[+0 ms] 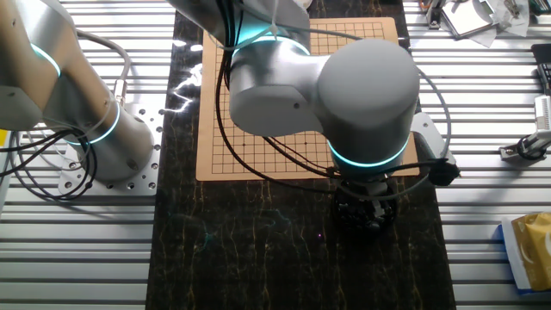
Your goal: Play the first move as black on the 3-4 point in the upper right corner of the Go board
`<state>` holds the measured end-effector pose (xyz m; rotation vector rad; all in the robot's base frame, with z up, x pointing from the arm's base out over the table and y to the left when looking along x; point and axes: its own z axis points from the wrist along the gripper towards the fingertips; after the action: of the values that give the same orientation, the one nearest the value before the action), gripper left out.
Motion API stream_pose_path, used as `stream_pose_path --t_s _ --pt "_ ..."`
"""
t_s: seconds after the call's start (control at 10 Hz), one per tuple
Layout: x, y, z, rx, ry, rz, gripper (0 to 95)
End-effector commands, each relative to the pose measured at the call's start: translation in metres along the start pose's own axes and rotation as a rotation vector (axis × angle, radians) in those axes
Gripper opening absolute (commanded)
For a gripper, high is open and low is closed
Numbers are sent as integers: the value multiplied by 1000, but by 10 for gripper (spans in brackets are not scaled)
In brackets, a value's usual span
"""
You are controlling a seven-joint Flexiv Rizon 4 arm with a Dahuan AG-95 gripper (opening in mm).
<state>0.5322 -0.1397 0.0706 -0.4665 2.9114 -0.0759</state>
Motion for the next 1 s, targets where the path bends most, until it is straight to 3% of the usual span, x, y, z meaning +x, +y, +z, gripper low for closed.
stream_pose_path --t_s 0.1,0.4,0.5,0.6,0.8,1.0 --pt "-1 2 1 -6 32 47 190" --pt "1 1 2 1 50 82 190" --pt "2 0 2 17 61 91 190" --pt "3 -1 1 40 70 93 0" --pt "9 -6 -3 54 80 93 0" --pt "11 -8 -4 45 74 92 0"
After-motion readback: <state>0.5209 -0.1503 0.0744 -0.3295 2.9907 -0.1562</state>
